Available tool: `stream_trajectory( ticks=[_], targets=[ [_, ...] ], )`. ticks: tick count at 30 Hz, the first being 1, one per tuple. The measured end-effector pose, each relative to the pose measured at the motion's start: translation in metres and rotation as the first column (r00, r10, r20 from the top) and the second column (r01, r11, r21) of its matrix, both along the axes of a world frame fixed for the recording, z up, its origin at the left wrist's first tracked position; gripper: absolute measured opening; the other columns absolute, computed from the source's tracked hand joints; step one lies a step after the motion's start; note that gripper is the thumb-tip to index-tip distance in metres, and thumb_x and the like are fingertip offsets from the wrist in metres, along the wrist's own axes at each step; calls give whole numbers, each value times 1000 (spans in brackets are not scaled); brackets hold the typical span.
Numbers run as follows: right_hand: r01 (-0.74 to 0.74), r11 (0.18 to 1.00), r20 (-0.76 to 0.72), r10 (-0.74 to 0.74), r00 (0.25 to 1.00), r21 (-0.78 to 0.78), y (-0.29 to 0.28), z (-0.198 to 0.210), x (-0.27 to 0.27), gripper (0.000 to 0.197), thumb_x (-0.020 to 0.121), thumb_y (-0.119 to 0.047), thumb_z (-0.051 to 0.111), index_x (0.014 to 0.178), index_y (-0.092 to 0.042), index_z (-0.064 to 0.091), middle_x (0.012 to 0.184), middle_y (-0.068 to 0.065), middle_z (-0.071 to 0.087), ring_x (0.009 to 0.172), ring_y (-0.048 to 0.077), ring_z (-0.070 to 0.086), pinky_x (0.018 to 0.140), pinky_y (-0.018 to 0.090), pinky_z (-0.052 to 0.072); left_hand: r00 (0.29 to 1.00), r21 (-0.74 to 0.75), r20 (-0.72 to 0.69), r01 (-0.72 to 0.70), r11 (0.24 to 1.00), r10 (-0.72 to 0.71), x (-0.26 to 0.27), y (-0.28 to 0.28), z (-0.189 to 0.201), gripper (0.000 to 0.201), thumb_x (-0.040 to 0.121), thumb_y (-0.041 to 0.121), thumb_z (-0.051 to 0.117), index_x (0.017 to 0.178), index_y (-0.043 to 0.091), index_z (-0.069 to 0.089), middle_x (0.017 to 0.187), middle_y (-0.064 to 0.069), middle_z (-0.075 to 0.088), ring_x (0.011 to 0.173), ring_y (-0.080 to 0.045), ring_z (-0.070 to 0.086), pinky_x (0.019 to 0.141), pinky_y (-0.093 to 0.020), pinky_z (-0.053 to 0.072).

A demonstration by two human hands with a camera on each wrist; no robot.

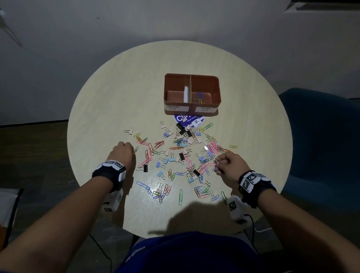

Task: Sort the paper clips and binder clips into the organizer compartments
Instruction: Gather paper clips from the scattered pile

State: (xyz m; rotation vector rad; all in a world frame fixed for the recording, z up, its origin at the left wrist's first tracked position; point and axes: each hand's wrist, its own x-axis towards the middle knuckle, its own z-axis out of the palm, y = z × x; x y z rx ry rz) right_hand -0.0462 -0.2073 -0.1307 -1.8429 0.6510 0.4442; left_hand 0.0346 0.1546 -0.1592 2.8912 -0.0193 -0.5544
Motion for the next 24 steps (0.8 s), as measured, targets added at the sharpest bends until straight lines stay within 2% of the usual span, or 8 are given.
stream_trajectory(
  ticks=[3,7,12,14,17,21,22,24],
  targets=[
    [-1,1000,11,0,1000,31,4,-2,3,15,92,9,53,92,-2,64,82,19,62,69,26,63,62,26,52,1000,-38,-12,-19,999,18,-1,-2,2,24,95,12,48,112,-2,58,108,-22,55,97,-41,57,81,-43,45],
    [22,995,5,-22,1000,93,9,-1,2,21,91,16,51,90,1,65,78,18,60,71,28,62,61,24,53,999,-66,-30,-33,997,31,-4,-6,6,24,92,12,49,111,3,62,108,-19,61,98,-37,60,81,-38,47],
    [83,985,-6,-83,997,151,12,0,2,23,90,17,52,92,-2,65,80,19,57,74,29,64,66,30,53,993,-124,-74,-99,987,90,-5,-7,16,23,91,14,53,109,7,67,103,-17,69,93,-34,64,76,-33,51],
    [88,982,-13,-87,996,167,12,4,3,19,91,15,53,95,0,64,80,20,57,70,29,63,64,31,54,989,-178,-73,-143,974,132,-6,-7,20,20,91,16,55,105,9,67,100,-15,69,86,-31,63,72,-31,48],
    [108,979,-7,-108,994,171,9,12,10,14,92,11,57,104,5,61,83,21,59,72,30,62,67,33,58,969,-283,-59,-248,927,241,-8,-13,31,9,87,20,56,87,16,63,86,-9,67,71,-25,59,62,-26,43],
    [225,934,10,-237,972,277,2,38,38,13,93,7,54,106,8,57,76,22,59,58,23,53,64,39,49,947,-467,-61,-306,830,314,1,-38,63,10,82,23,53,77,19,60,70,2,66,62,-19,63,51,-21,42],
    [219,939,23,-233,972,266,-1,46,47,14,95,4,54,107,7,58,71,19,60,55,21,53,64,37,49,955,-501,-55,-278,820,290,8,-46,71,10,84,22,54,78,19,61,71,4,66,63,-17,63,50,-20,41],
    [183,968,64,-196,978,174,-5,67,67,14,97,-7,55,104,0,66,73,14,68,48,14,55,53,22,49,978,-517,7,-177,838,211,30,-64,83,7,88,21,58,84,18,63,80,4,66,72,-19,60,57,-21,37]
  ],
)
